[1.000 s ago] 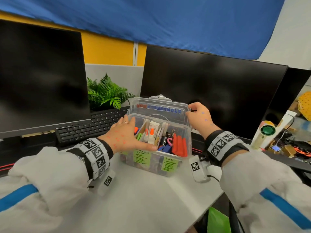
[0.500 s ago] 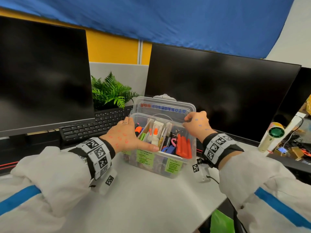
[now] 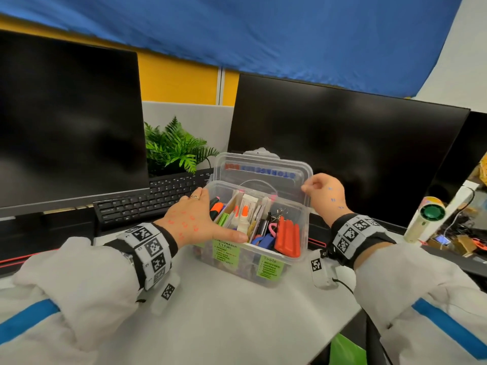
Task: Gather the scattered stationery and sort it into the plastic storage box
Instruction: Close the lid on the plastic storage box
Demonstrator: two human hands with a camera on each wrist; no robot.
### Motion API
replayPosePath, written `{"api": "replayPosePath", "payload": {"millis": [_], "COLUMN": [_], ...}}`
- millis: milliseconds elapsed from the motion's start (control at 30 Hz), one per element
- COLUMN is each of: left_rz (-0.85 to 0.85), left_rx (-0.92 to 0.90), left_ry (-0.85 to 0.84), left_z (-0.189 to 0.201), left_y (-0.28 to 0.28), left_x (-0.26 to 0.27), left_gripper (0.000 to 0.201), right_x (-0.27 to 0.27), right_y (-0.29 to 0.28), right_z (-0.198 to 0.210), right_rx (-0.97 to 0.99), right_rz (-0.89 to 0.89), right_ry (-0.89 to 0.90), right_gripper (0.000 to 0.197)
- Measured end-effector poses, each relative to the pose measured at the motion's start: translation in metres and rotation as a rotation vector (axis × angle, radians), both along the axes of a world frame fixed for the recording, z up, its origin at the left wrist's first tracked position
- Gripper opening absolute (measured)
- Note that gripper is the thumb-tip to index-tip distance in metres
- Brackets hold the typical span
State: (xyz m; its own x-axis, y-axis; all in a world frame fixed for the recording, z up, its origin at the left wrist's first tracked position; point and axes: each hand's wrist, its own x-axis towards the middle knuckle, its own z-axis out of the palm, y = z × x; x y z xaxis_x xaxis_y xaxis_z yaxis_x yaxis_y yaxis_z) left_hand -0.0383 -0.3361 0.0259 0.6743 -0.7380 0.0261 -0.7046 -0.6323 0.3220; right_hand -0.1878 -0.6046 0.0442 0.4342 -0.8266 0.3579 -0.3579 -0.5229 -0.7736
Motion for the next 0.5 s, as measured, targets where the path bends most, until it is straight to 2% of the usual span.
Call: {"api": "replayPosePath", "payload": {"millis": [200, 267, 333, 433, 467, 500], "left_rz": [0.012, 0.037, 0.099, 0.187, 0.207, 0.224], "left_rx": [-0.087, -0.161, -0.302, -0.551, -0.637, -0.715], "left_ry": [-0.006, 0.077, 0.224, 0.504, 0.640, 0.778], "left_z": [-0.001, 0.000, 0.002, 0.012, 0.013, 0.015], "left_y": [0.004, 0.006, 0.007, 0.006, 0.007, 0.009], "left_x": [-0.001, 0.000, 0.006, 0.009, 0.012, 0.013], "left_gripper": [0.151, 0.141, 0.127, 0.090, 0.085, 0.090], "right_x": [-0.013, -0.021, -0.027, -0.032, -0.033, -0.033], "right_y": [0.019, 0.026, 0.032, 0.040, 0.041, 0.043], "right_z": [0.062, 0.080, 0.089, 0.087, 0.082, 0.075], "right_rx": [-0.246, -0.307, -0.297, -0.123, -0.040, 0.058], "right_rz": [0.052, 0.074, 0.106, 0.102, 0.062, 0.025], "right_ry": [-0.347, -0.420, -0.479, -0.571, -0.574, -0.554], "right_gripper": [0.006, 0.005, 0.006, 0.009, 0.010, 0.011]}}
